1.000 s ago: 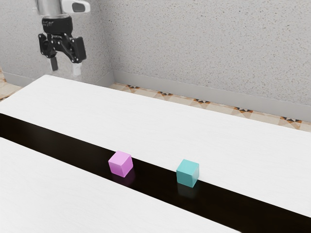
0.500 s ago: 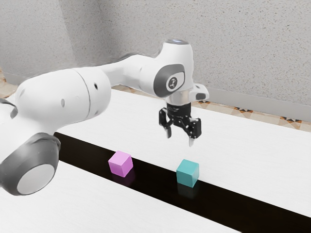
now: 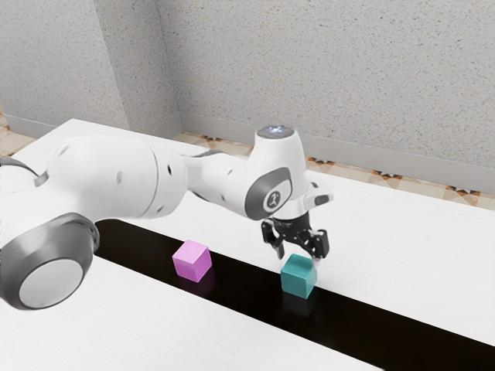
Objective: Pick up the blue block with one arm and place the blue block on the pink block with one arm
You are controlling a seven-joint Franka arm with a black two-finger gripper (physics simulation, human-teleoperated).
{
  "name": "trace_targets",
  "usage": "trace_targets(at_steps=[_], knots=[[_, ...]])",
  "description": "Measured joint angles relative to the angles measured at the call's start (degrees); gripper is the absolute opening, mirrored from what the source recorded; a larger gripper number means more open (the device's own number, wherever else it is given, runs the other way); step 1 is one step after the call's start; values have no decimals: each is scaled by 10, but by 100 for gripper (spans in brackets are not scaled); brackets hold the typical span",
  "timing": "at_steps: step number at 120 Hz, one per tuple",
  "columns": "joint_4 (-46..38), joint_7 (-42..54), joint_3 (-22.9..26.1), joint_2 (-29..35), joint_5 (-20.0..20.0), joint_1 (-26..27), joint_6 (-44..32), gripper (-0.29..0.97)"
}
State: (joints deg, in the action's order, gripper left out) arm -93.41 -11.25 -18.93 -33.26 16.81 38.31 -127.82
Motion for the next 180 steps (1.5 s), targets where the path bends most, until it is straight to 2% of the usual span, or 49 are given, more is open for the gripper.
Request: trace_targets(at_steps=[47, 74, 116, 127, 135, 147, 158, 180], knots=[[3, -17, 31, -27, -29, -30, -23, 58], [4, -16, 38, -31, -50, -32, -25, 46], [-22, -30, 39, 2, -55, -29, 2, 38], [-23, -35, 38, 41, -68, -33, 22, 36], [-35, -37, 40, 88, -85, -61, 35, 34], [-107, -35, 100, 170, -129, -186, 32, 33], [-170, -27, 125, 218, -152, -253, 22, 32], [-205, 4, 166, 234, -170, -327, 13, 32]])
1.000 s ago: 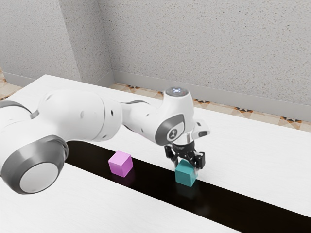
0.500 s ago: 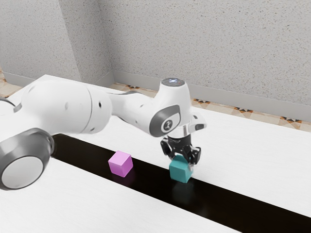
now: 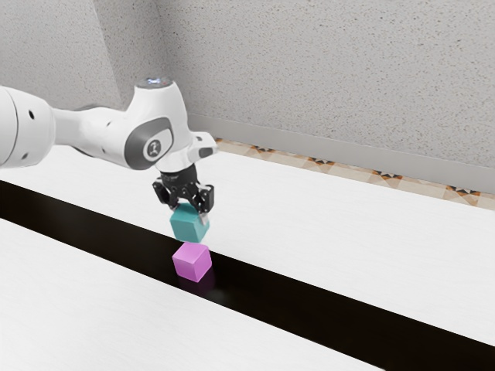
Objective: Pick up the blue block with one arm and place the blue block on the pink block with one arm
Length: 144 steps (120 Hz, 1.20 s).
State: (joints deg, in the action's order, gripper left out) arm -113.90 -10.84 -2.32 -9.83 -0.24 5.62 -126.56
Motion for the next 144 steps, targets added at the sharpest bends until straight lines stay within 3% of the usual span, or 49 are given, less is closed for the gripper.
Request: trace_targets(at_steps=[144], knots=[[9, 130, 8, -38, -4, -18, 19, 32]])
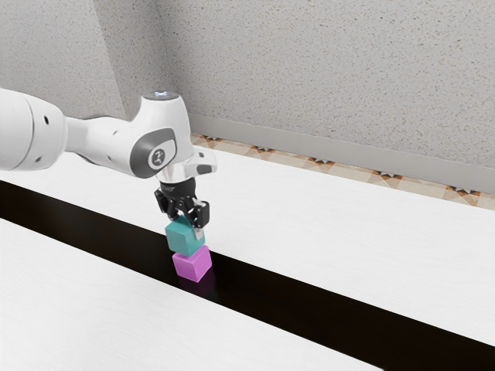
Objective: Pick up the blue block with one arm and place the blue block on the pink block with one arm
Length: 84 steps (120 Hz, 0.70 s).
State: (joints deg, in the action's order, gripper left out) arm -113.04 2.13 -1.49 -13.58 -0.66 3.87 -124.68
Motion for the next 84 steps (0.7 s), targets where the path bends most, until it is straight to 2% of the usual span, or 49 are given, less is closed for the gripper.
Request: trace_targets(at_steps=[43, 56, 71, 84], knots=[[3, 18, -1, 2, 7, 1, 1, 56], [14, 21, -6, 66, 11, 1, 13, 59], [60, 27, -12, 159, 42, -15, 75, 62], [99, 35, -12, 182, 59, -45, 134, 63]])
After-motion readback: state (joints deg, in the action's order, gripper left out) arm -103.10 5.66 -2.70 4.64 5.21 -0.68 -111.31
